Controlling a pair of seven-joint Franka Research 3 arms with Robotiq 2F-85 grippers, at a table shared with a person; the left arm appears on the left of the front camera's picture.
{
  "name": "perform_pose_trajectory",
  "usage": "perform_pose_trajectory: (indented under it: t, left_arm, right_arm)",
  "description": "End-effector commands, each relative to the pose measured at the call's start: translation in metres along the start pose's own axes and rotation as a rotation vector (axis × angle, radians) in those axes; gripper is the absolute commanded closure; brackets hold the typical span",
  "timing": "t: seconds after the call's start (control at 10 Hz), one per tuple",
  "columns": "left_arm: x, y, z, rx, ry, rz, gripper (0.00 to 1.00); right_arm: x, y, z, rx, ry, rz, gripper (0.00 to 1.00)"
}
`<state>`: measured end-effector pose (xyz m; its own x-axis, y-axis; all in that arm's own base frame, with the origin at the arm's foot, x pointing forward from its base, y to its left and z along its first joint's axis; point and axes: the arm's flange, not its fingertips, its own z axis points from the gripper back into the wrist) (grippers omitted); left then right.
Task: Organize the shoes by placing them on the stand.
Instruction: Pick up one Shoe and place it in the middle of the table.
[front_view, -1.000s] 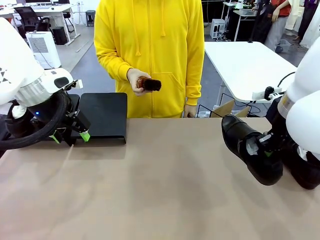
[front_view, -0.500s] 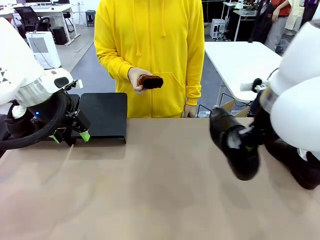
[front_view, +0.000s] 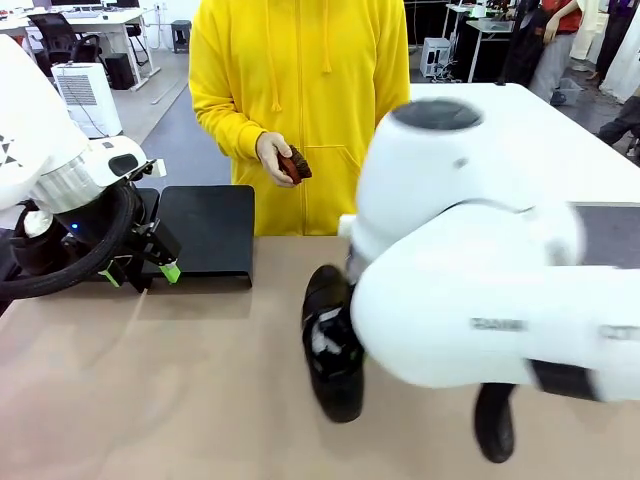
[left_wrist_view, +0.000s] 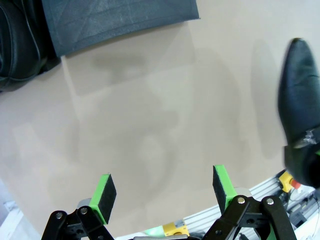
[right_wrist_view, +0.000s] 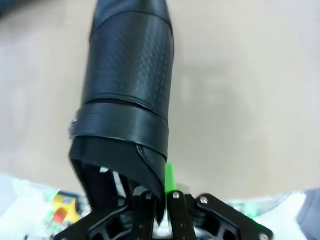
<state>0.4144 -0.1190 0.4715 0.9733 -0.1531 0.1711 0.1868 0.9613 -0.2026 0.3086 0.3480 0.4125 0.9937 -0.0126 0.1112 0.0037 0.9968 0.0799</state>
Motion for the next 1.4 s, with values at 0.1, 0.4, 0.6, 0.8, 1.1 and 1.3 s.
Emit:
perform_pose_trajectory:
  t: [0.1, 0.4, 0.6, 0.8, 1.1, 1.3]
  left_arm:
    - [0.0, 0.001, 0.002, -0.012, -0.002, 0.001, 0.0]
    - [0.0, 0.001, 0.002, -0.012, -0.002, 0.001, 0.0]
    - [0.0, 0.001, 0.002, -0.012, -0.002, 0.001, 0.0]
    - [0.0, 0.001, 0.002, -0.012, -0.002, 0.001, 0.0]
    - [0.0, 0.001, 0.002, -0.012, -0.002, 0.001, 0.0]
    - [0.0, 0.001, 0.002, -0.012, -0.002, 0.001, 0.0]
  right_arm:
    - [0.027, 0.025, -0.048, 0.048, 0.032, -0.063, 1.0]
    - [0.025, 0.022, -0.065, 0.064, 0.036, -0.083, 1.0]
    - [0.022, 0.017, -0.066, 0.078, 0.042, -0.103, 0.67]
    - [0.02, 0.009, -0.052, 0.085, 0.021, -0.115, 0.31]
    - [0.017, -0.005, -0.02, 0.118, -0.01, -0.14, 0.0]
    - [0.012, -0.01, -0.007, 0.134, 0.027, -0.078, 0.0]
